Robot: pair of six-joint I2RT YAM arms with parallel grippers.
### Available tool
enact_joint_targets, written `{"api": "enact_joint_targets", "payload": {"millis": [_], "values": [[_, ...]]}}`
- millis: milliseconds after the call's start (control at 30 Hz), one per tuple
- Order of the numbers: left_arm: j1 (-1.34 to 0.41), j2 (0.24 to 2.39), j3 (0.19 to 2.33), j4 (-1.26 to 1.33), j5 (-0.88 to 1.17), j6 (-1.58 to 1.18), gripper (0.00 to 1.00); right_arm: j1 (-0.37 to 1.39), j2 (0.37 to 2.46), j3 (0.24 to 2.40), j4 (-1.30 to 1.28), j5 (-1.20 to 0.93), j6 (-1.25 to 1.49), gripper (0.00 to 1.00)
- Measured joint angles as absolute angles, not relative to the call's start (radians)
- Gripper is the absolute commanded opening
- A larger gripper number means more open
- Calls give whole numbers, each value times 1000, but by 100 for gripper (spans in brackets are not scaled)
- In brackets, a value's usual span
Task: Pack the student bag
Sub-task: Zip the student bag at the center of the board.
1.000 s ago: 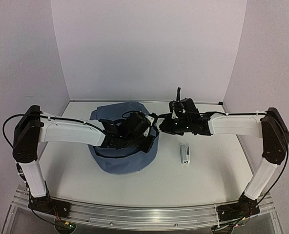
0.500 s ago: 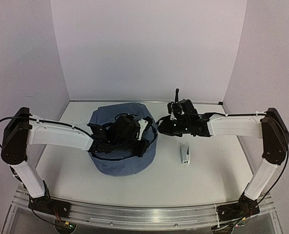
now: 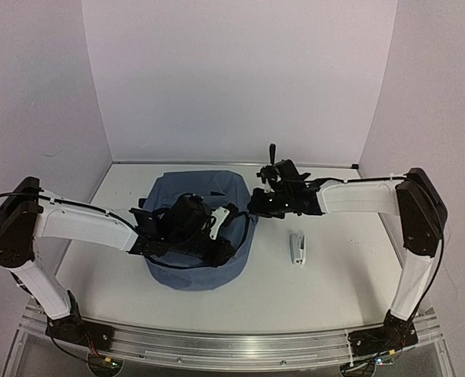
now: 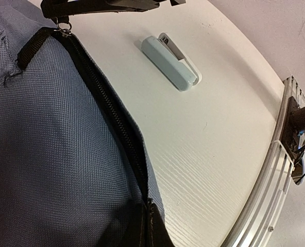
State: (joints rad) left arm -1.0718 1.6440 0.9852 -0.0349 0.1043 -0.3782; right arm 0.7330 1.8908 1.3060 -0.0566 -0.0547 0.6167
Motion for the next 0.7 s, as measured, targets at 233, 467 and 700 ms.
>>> {"api": "enact_joint_targets", "payload": {"millis": [233,467,700], "values": [[-1065,1588,919,-7,113,-408,13,734,1922,1339,-68,-105,577,0],[-1061,1575,963,-181,140,-484,65,705,1924,1365,-19,-129,473,56],[-892,1487,1053,-337,168,-581,93,659,1955,1481,-30,-92,406,71]]}}
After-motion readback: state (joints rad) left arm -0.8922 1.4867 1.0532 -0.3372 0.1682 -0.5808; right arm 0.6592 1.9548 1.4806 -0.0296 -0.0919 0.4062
